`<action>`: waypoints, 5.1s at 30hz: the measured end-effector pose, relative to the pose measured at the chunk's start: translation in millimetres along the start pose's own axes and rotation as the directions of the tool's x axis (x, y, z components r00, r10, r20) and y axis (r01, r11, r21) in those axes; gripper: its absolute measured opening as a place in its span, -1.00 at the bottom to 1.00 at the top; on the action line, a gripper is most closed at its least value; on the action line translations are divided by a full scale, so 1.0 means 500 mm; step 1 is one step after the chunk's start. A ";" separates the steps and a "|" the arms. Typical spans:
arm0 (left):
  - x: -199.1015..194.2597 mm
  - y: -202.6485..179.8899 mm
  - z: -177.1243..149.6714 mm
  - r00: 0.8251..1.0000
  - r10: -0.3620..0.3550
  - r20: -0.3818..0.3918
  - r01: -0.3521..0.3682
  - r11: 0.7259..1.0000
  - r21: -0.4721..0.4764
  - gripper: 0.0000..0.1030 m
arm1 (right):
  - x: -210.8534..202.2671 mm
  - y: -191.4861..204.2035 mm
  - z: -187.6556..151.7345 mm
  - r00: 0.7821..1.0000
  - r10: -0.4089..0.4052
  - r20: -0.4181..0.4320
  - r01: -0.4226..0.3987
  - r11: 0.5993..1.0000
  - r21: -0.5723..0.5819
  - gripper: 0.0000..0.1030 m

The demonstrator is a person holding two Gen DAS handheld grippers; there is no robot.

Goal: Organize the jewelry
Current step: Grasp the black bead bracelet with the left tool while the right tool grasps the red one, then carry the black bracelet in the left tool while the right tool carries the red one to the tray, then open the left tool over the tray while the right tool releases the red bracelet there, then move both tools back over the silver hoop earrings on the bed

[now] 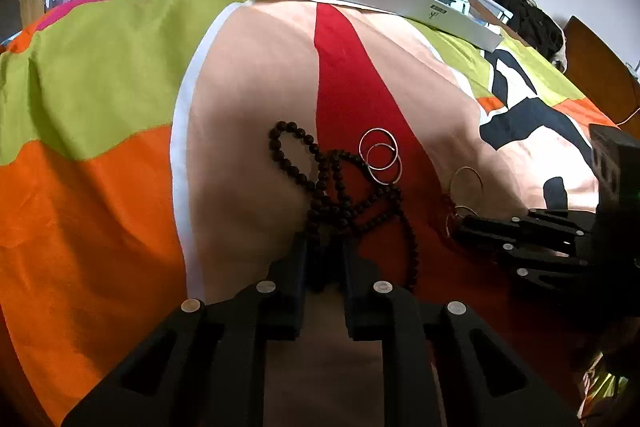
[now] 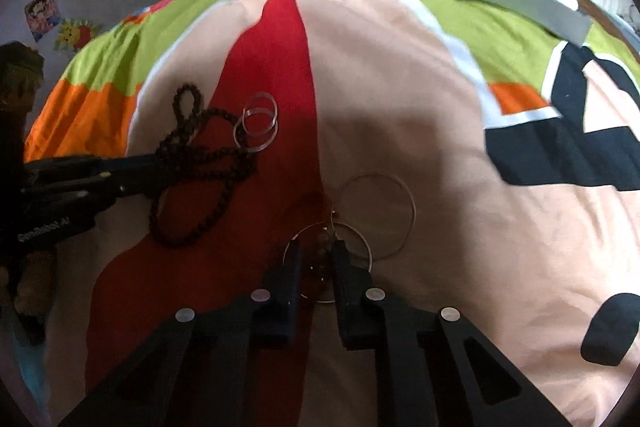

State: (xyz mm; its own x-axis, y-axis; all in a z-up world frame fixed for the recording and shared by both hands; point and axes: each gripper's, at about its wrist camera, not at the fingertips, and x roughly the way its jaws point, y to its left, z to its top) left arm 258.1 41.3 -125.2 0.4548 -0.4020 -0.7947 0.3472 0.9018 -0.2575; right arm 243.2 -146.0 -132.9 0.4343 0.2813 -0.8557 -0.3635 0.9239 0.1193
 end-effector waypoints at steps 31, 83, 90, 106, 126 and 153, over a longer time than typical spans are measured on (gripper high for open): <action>-0.181 -0.052 -0.086 0.999 -0.003 0.040 0.009 0.986 -0.167 -0.94 | -0.205 -0.008 -0.097 0.966 0.048 0.254 -0.072 0.994 0.084 -0.84; -0.105 -0.231 0.551 0.933 -0.105 0.344 0.115 0.993 -0.009 -0.94 | -0.249 -0.335 0.279 0.878 -0.042 0.477 -0.039 0.987 0.158 -0.83; 0.023 -0.184 0.562 0.965 -0.066 0.254 0.084 0.995 -0.061 -0.94 | -0.164 -0.369 0.315 0.899 -0.051 0.435 -0.034 0.982 0.186 -0.83; 0.102 -0.155 0.525 0.989 0.065 0.133 -0.057 0.996 -0.068 -0.91 | -0.107 -0.385 0.312 0.929 -0.087 0.360 0.016 0.981 0.194 -0.79; -0.163 -0.239 0.404 0.877 0.209 0.433 -0.204 0.977 -0.059 0.88 | -0.377 -0.285 0.237 0.842 -0.137 0.523 0.084 0.989 0.124 0.88; -0.380 -0.233 0.045 0.842 0.230 0.489 -0.232 0.971 -0.058 0.93 | -0.530 -0.049 -0.024 0.788 -0.136 0.600 0.129 0.990 0.054 1.00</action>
State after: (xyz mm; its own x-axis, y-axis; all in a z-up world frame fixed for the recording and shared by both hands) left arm 149.6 9.2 68.1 0.8635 -0.2087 -0.4592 0.1844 0.9780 -0.0978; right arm 127.0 -246.6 84.9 0.8863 0.2520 -0.3885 -0.2592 0.9652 0.0347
